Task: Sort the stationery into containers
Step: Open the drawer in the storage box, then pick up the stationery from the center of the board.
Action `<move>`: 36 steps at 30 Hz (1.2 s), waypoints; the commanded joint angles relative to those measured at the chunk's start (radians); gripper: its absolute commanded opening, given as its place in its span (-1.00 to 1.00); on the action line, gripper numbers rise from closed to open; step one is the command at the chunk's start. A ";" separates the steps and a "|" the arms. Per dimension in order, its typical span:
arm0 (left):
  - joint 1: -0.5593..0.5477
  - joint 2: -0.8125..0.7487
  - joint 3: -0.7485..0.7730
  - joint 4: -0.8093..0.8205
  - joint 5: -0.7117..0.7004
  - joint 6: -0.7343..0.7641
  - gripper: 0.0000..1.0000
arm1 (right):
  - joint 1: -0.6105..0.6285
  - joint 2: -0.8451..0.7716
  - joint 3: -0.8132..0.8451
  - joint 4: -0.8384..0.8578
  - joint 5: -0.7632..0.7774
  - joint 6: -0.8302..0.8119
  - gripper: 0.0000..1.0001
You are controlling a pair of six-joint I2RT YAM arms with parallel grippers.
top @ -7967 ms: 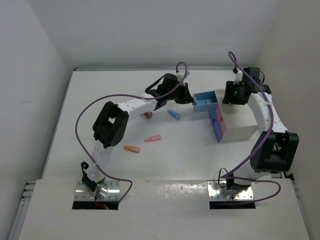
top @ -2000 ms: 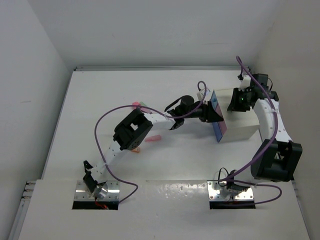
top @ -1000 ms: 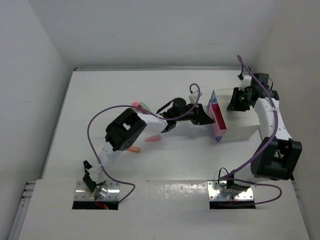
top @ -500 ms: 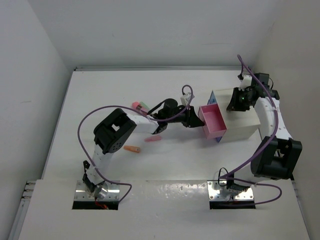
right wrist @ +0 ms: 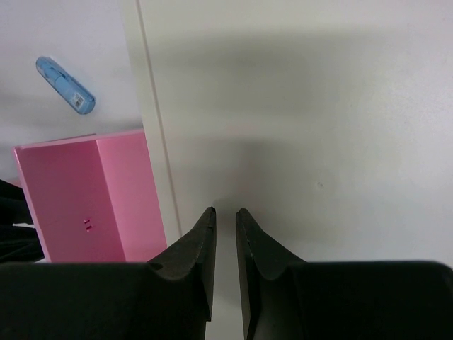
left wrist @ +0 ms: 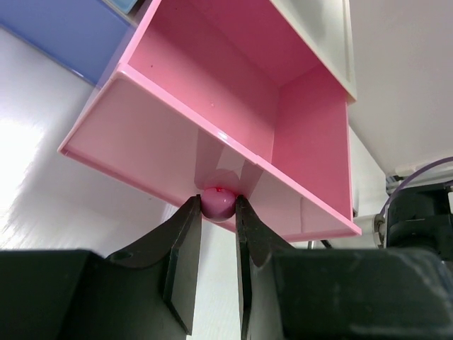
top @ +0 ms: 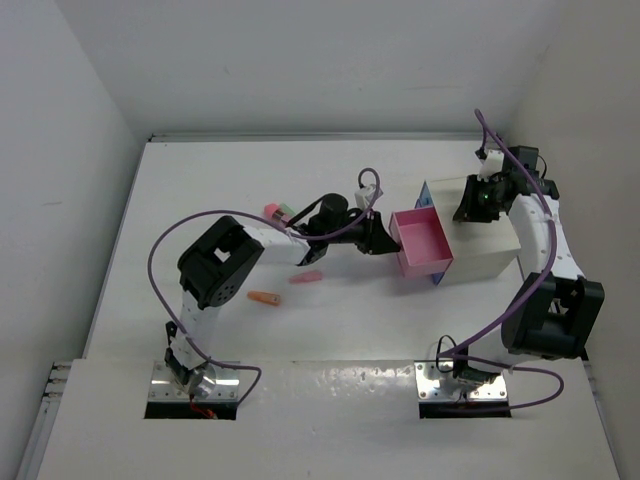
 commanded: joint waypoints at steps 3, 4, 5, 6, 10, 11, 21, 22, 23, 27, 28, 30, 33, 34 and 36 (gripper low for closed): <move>0.040 -0.057 -0.049 -0.066 -0.011 0.072 -1.00 | -0.007 0.028 -0.041 -0.095 0.043 -0.019 -0.64; 0.041 -0.058 -0.049 -0.069 -0.011 0.075 -0.99 | -0.008 0.028 -0.042 -0.094 0.041 -0.019 -0.64; 0.040 -0.057 -0.046 -0.076 -0.011 0.079 -0.96 | -0.007 0.026 -0.042 -0.092 0.041 -0.019 -0.64; 0.041 -0.058 -0.043 -0.079 -0.011 0.079 -0.89 | -0.007 0.025 -0.044 -0.092 0.041 -0.019 -0.64; 0.044 -0.051 -0.009 -0.108 -0.004 0.090 -0.42 | -0.007 0.021 -0.044 -0.092 0.041 -0.017 -0.63; 0.046 -0.052 -0.006 -0.110 -0.005 0.092 -0.24 | -0.007 0.021 -0.044 -0.092 0.040 -0.017 -0.63; 0.093 -0.150 -0.013 -0.216 -0.028 0.161 0.63 | -0.007 0.014 -0.041 -0.095 0.030 -0.011 -0.62; 0.097 -0.167 -0.027 -0.231 -0.033 0.170 0.65 | -0.007 0.012 -0.034 -0.095 0.030 -0.008 -0.62; 0.107 -0.207 -0.040 -0.240 -0.040 0.182 0.66 | -0.007 0.008 -0.034 -0.095 0.030 -0.007 -0.62; 0.144 -0.319 -0.121 -0.334 -0.050 0.285 0.67 | -0.007 -0.011 -0.021 -0.092 0.018 0.007 -0.54; 0.165 -0.362 -0.135 -0.357 -0.047 0.303 0.67 | -0.007 -0.014 -0.019 -0.091 0.017 0.010 -0.50; 0.192 -0.411 -0.181 -0.418 -0.045 0.360 0.69 | -0.007 -0.020 -0.011 -0.092 0.015 0.013 -0.45; 0.260 -0.530 -0.221 -0.509 -0.048 0.435 0.86 | -0.007 -0.025 -0.005 -0.100 0.018 0.013 -0.29; 0.274 -0.552 -0.222 -0.565 -0.065 0.475 0.99 | -0.007 -0.028 -0.007 -0.100 0.020 0.010 -0.26; 0.297 -0.586 -0.212 -0.617 -0.077 0.519 1.00 | -0.007 -0.040 -0.010 -0.100 0.020 0.007 -0.16</move>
